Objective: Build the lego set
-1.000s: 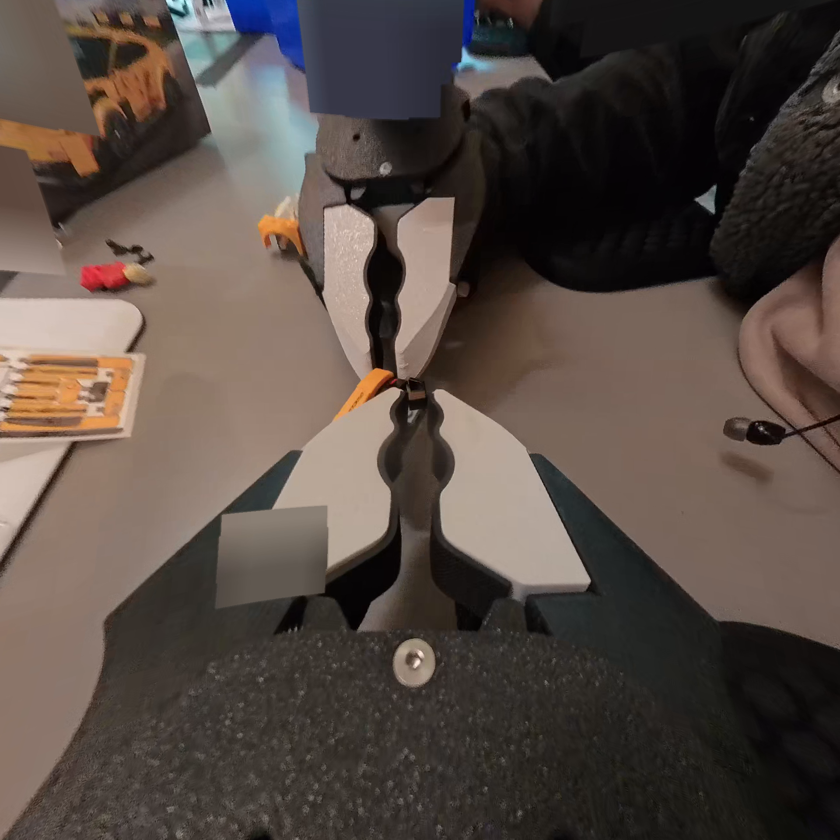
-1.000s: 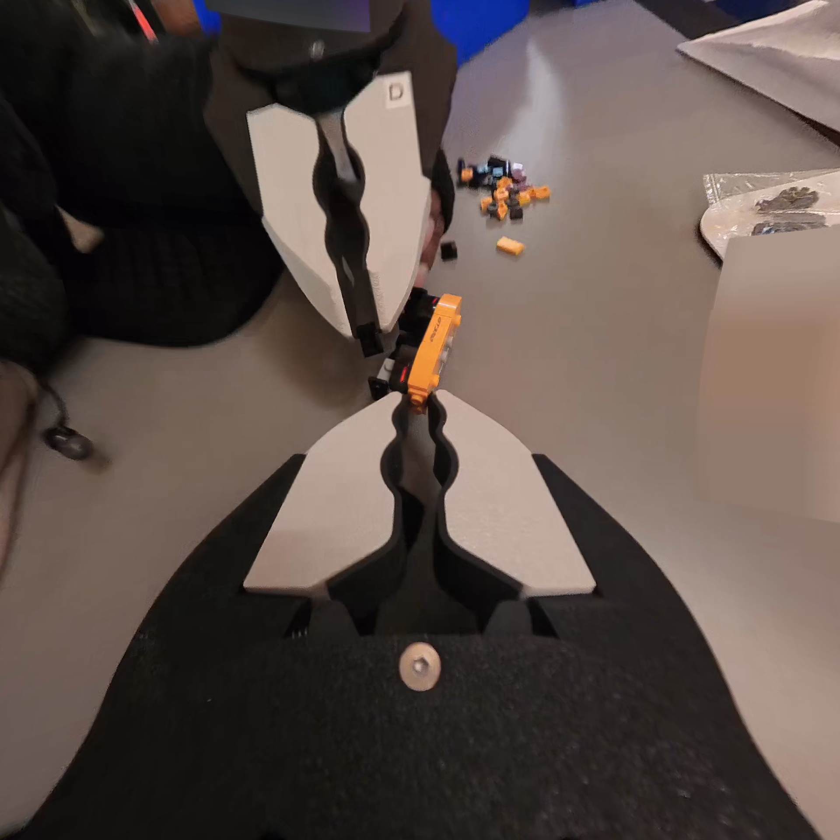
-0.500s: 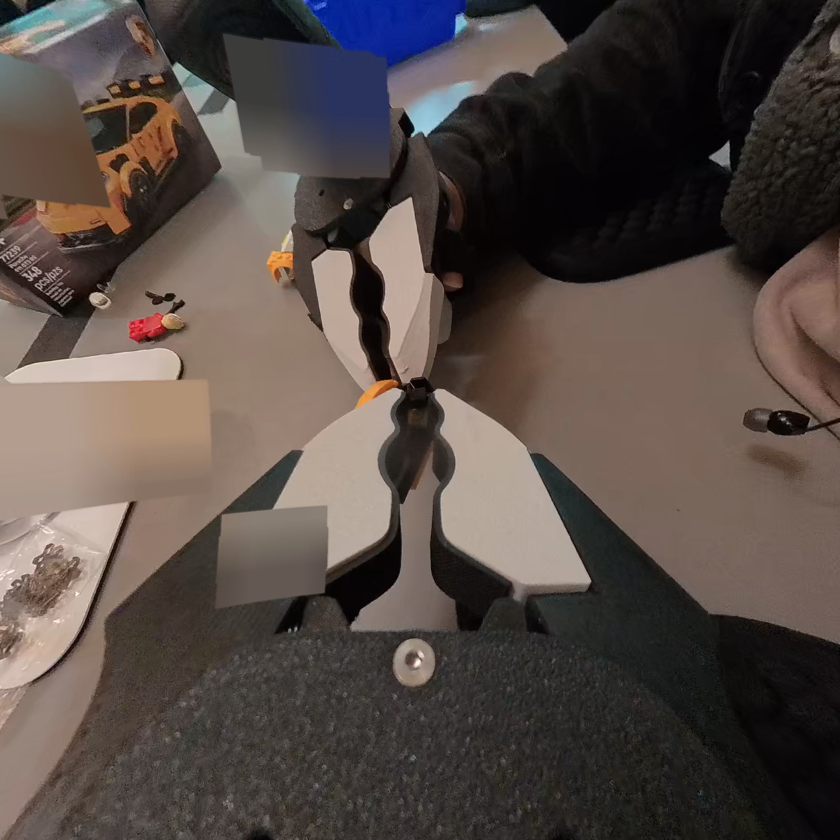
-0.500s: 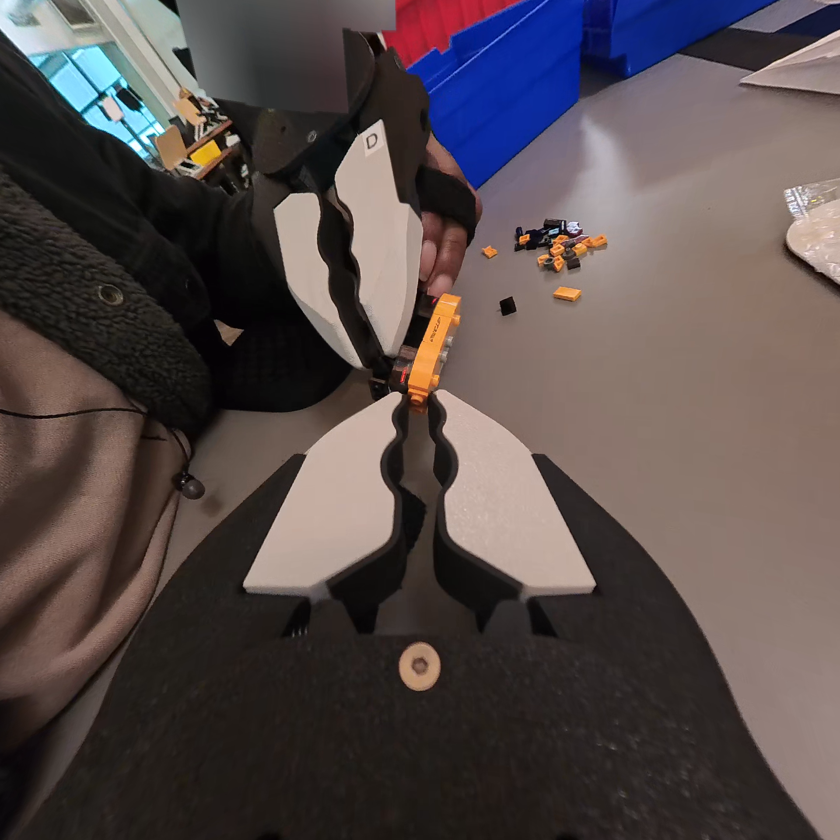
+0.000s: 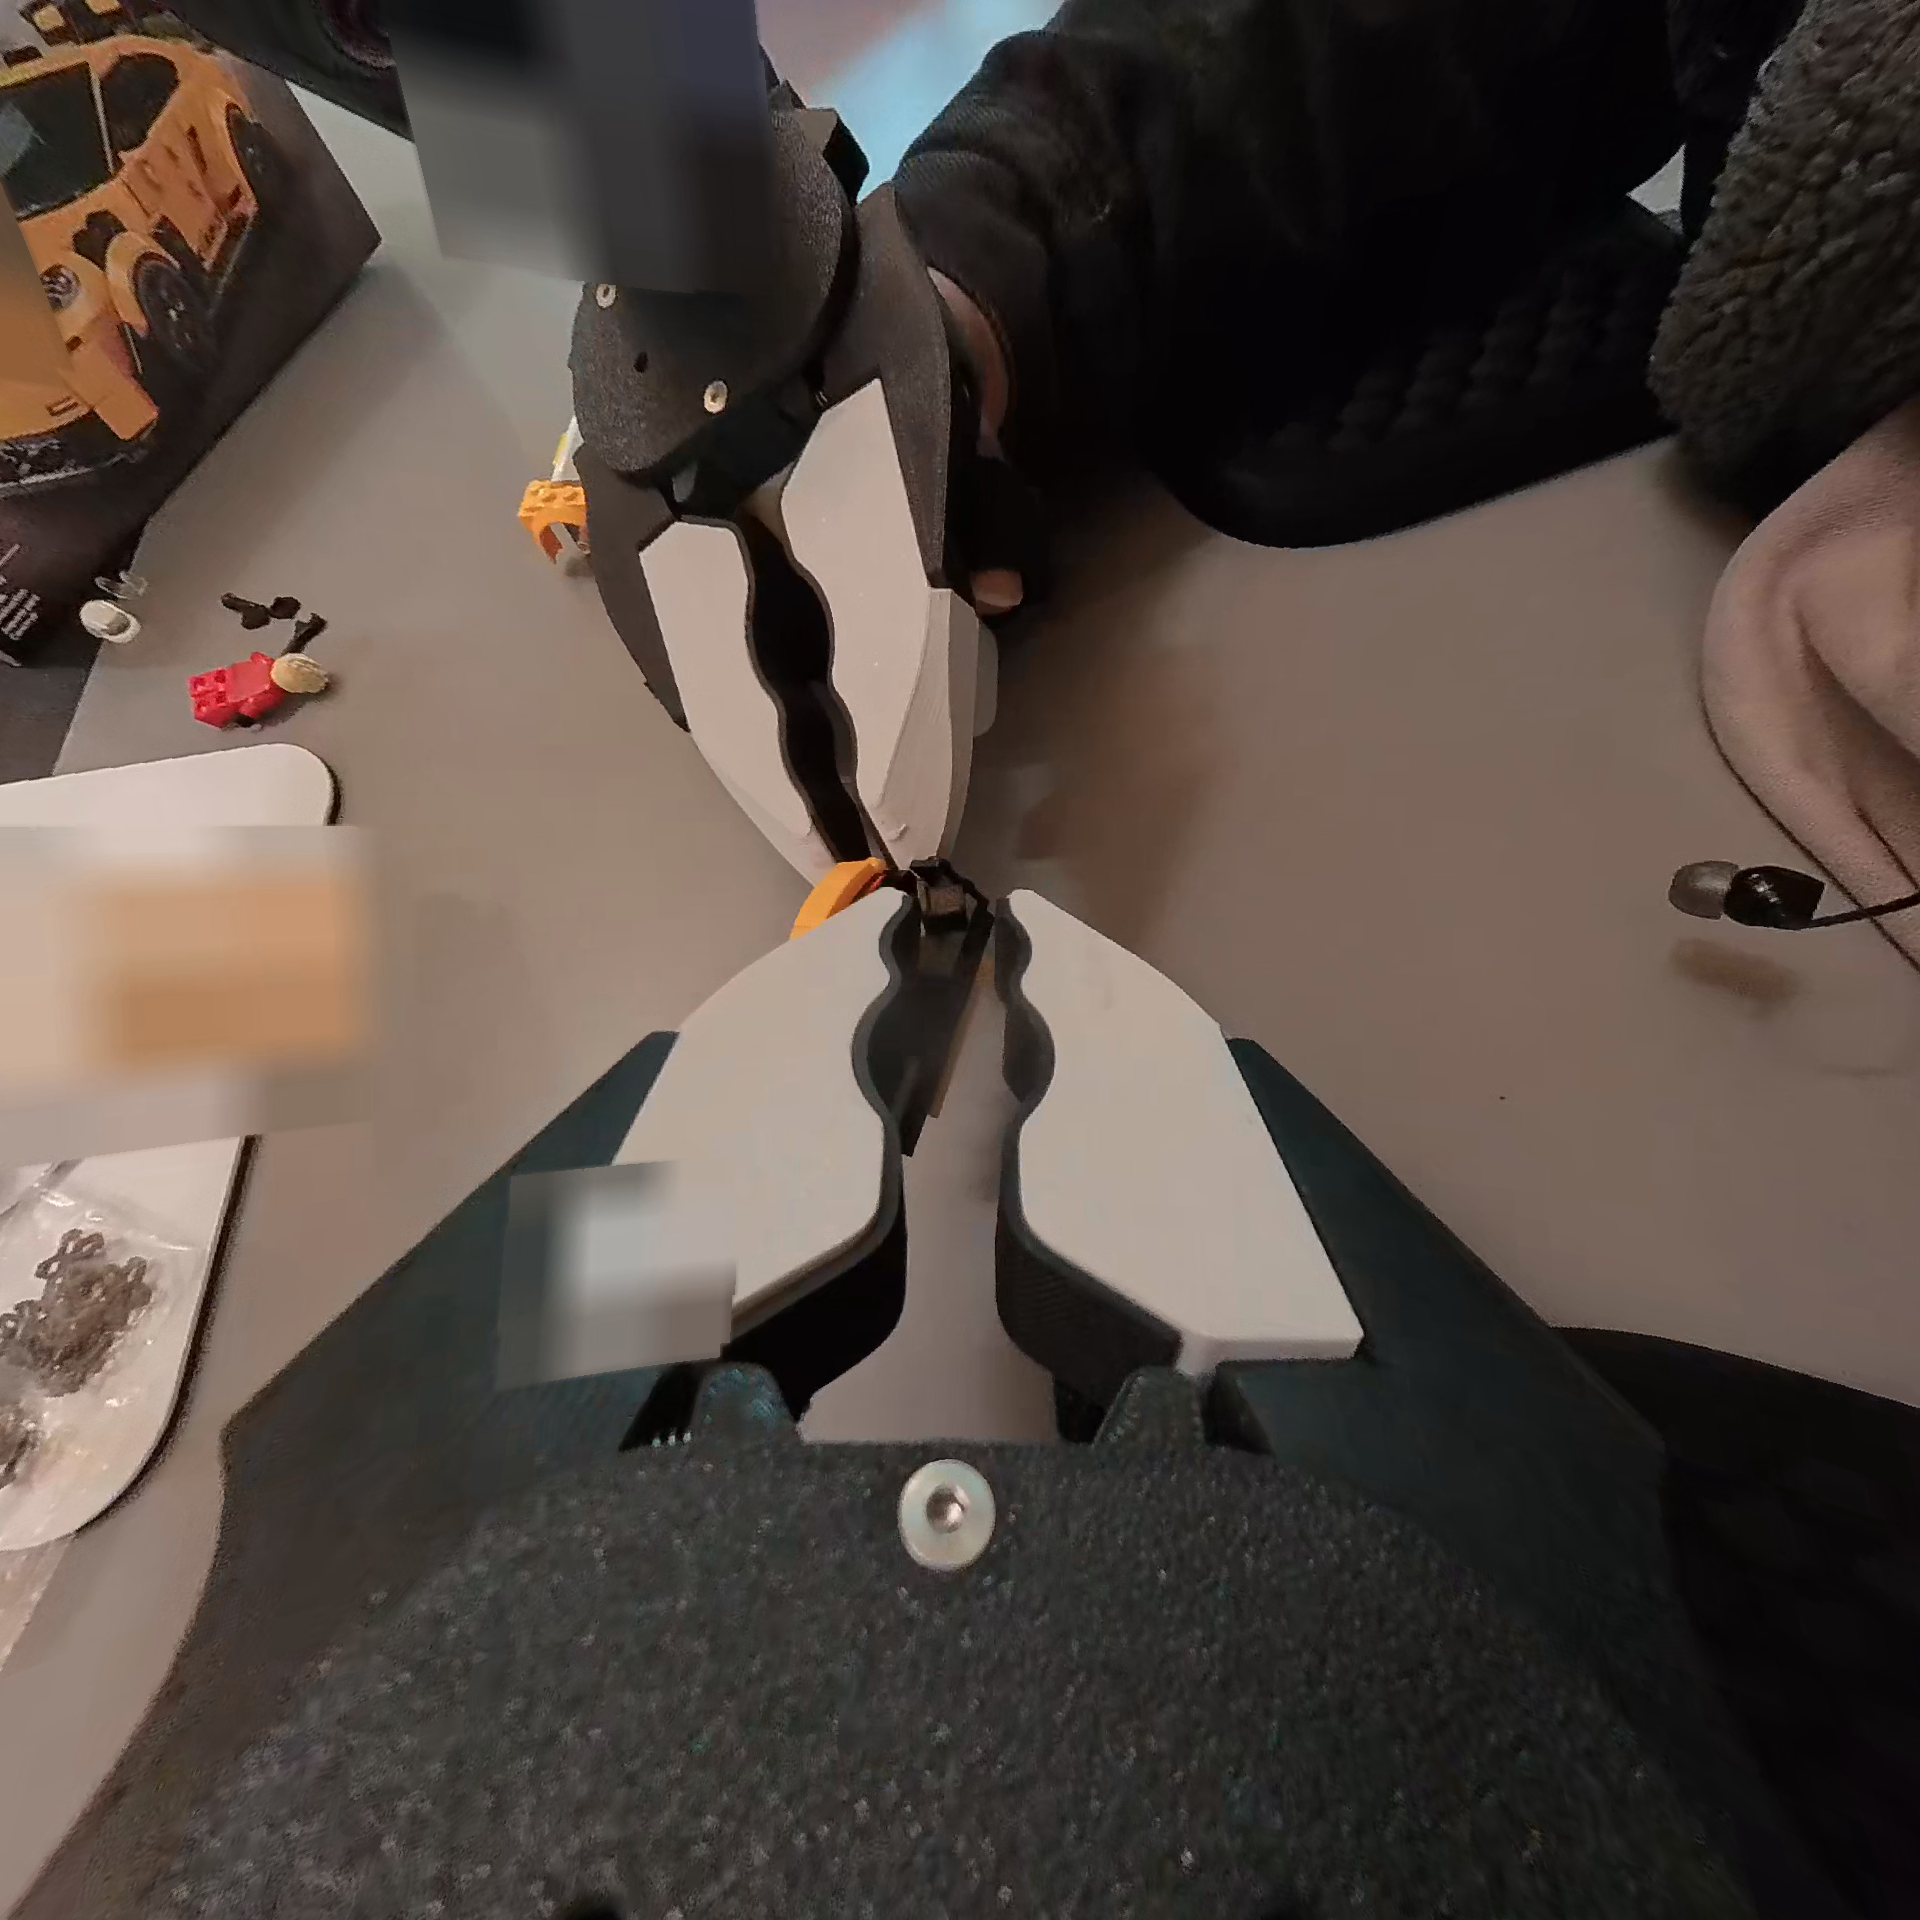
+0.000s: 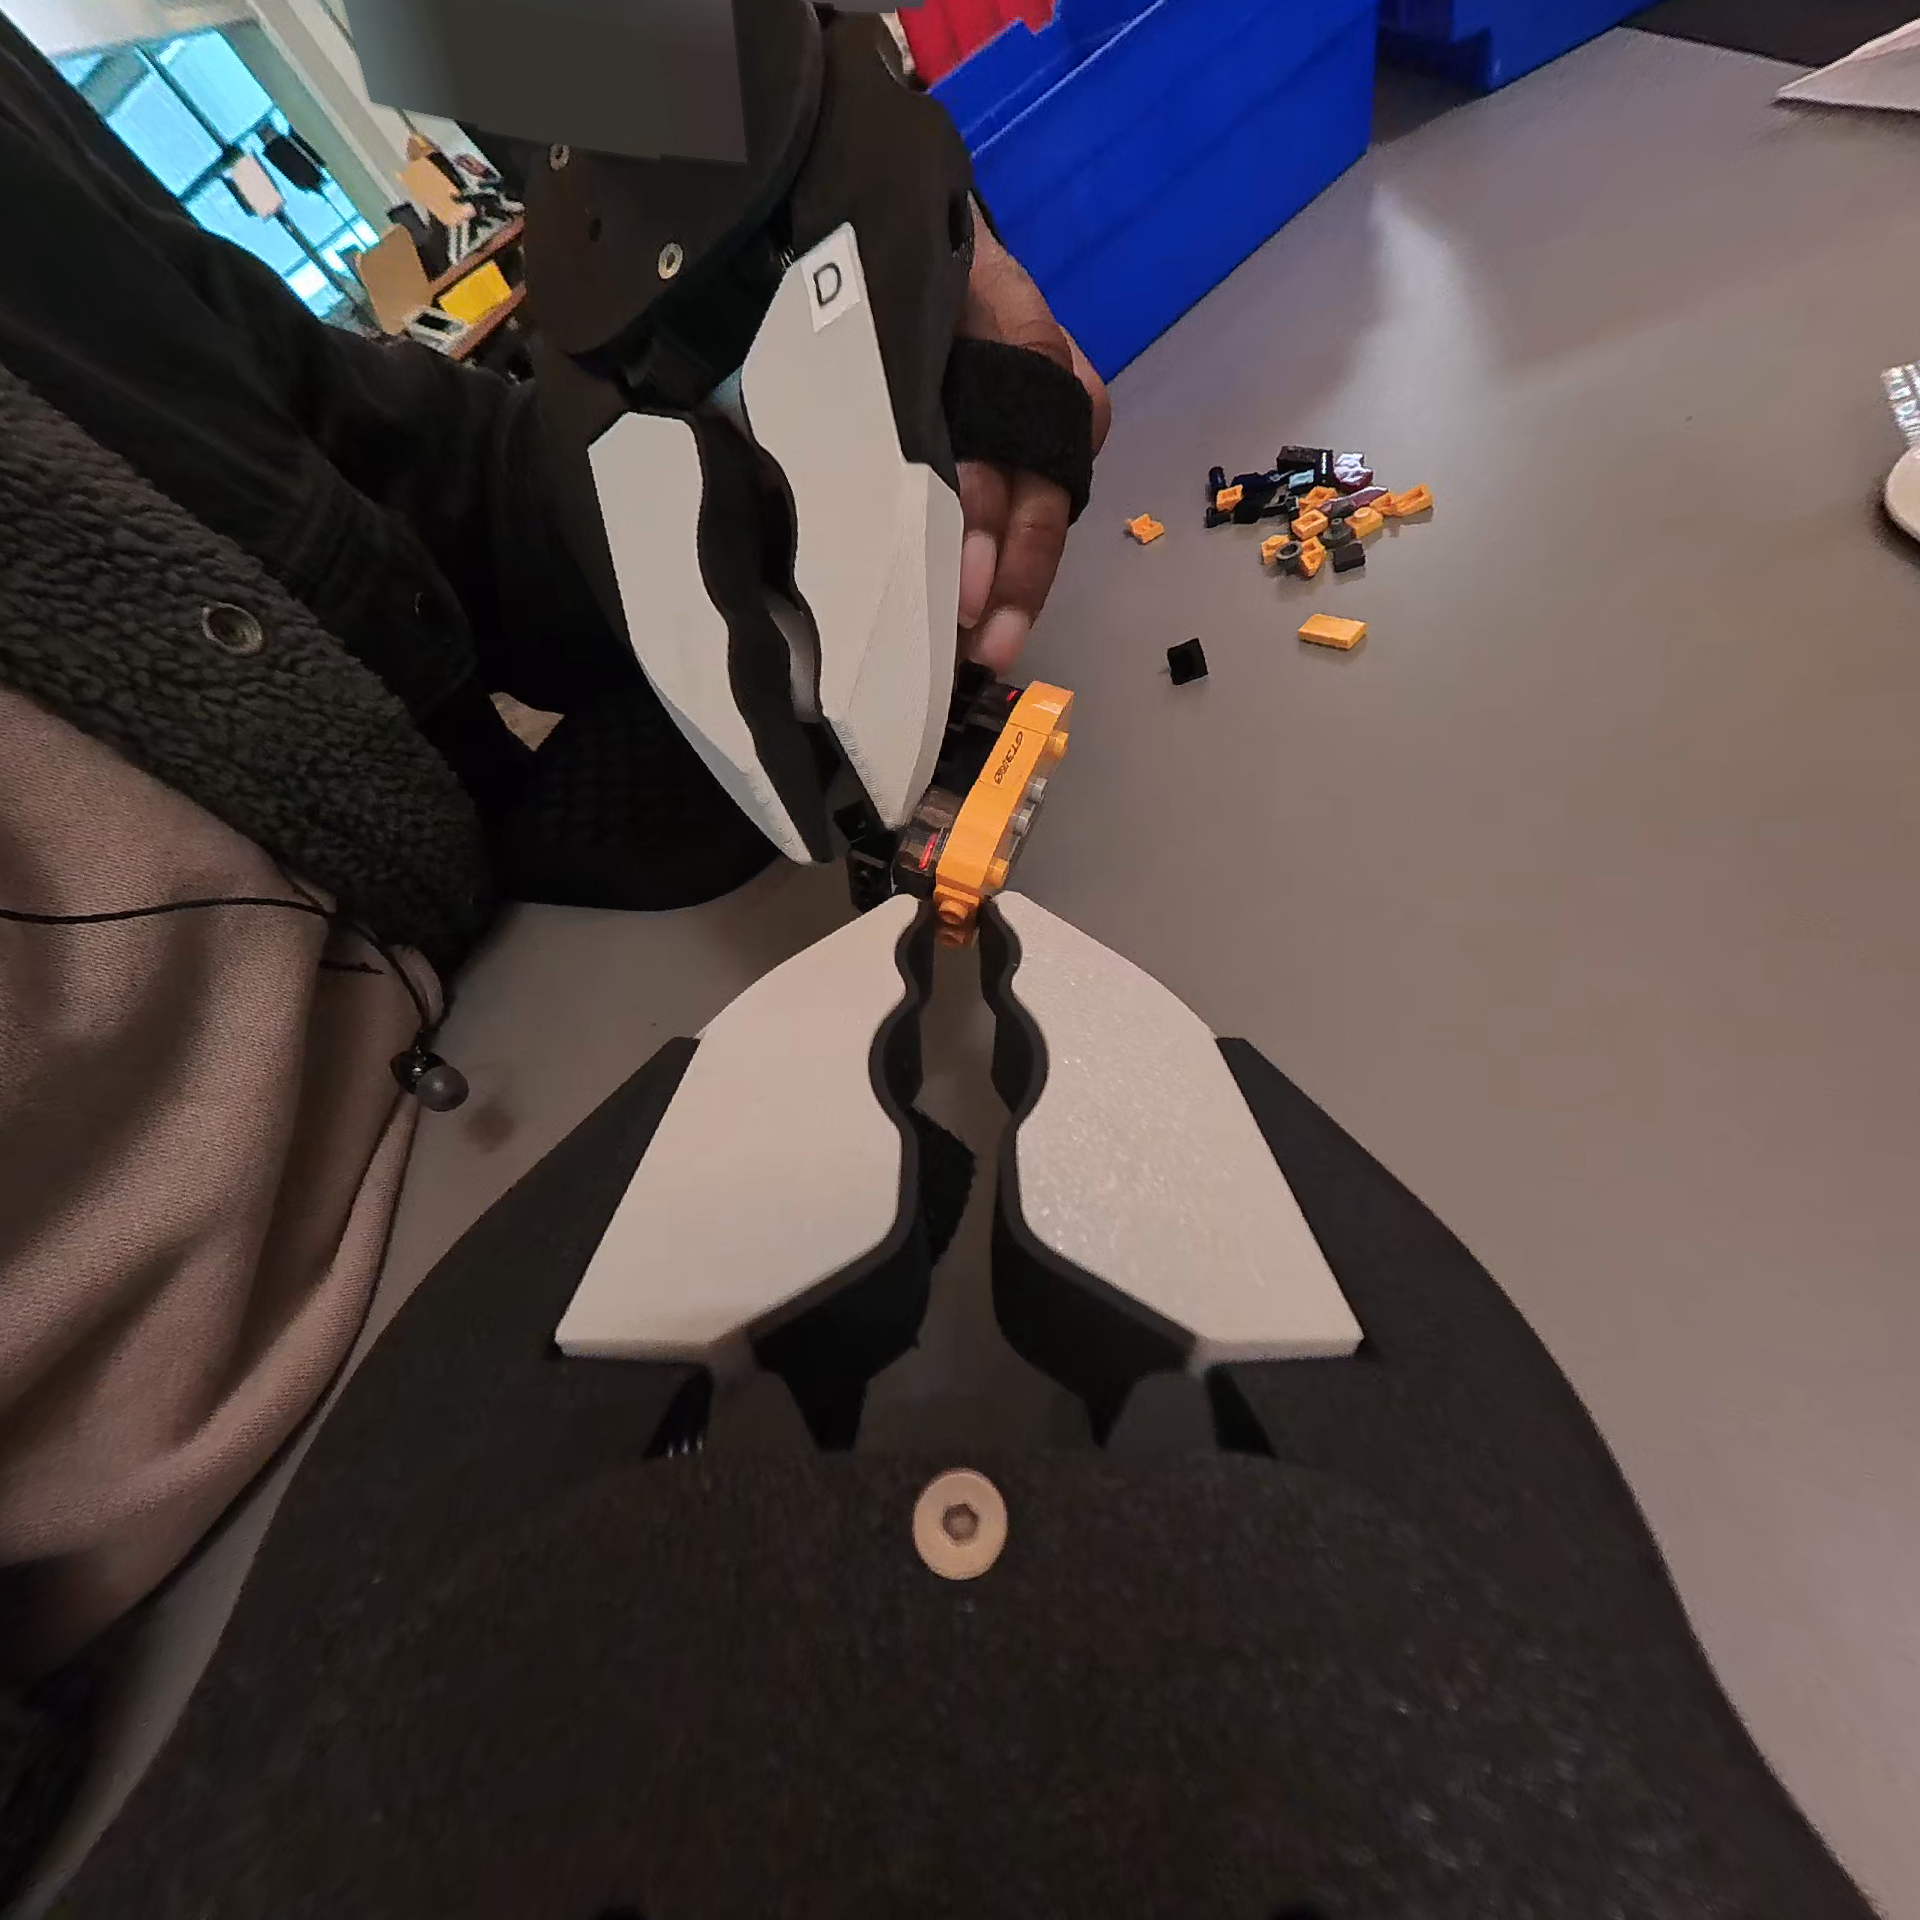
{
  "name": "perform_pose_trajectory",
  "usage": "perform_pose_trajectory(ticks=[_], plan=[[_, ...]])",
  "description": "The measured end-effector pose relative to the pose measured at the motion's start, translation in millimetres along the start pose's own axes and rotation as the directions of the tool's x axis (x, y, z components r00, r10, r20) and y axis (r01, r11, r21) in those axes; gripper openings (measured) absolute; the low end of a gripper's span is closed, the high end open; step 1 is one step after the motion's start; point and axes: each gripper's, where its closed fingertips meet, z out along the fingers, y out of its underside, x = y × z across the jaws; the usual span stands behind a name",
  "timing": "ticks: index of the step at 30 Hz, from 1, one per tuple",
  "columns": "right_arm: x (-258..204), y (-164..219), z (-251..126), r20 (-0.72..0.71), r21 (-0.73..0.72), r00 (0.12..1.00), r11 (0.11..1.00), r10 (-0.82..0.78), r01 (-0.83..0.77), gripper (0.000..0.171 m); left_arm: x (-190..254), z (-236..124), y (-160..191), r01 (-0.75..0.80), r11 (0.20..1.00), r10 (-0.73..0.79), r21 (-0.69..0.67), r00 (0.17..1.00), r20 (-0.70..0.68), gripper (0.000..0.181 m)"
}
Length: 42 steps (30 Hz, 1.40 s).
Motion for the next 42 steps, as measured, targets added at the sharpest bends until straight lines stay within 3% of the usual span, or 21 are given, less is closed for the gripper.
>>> perform_pose_trajectory(ticks=[13,19,24,32,42], plan=[[0,-3,-2,0.044,0.03,0.997,0.997,0.064,-0.065,0.008,-12,-4,-3,-0.022,1.0,0.022,-0.006,0.996,0.089,0.023],[0,-8,-6,0.047,0.068,0.997,0.996,0.055,-0.058,0.008,-20,-13,-15,-0.028,0.999,0.021,0.046,0.989,0.148,0.013],[2,-10,-7,0.034,0.081,0.998,0.995,0.049,-0.051,0.008,-21,-14,-13,-0.102,0.995,0.101,-0.005,0.976,0.193,0.0],[2,-10,-6,0.019,0.079,0.999,0.996,0.036,-0.037,0.008,-15,-8,-9,-0.159,0.985,0.169,-0.067,0.968,0.188,0.0],[3,-9,-5,0.01,0.068,1.0,0.997,0.026,-0.027,0.008,-12,-5,-11,-0.168,0.985,0.174,-0.051,0.968,0.18,0.0]])
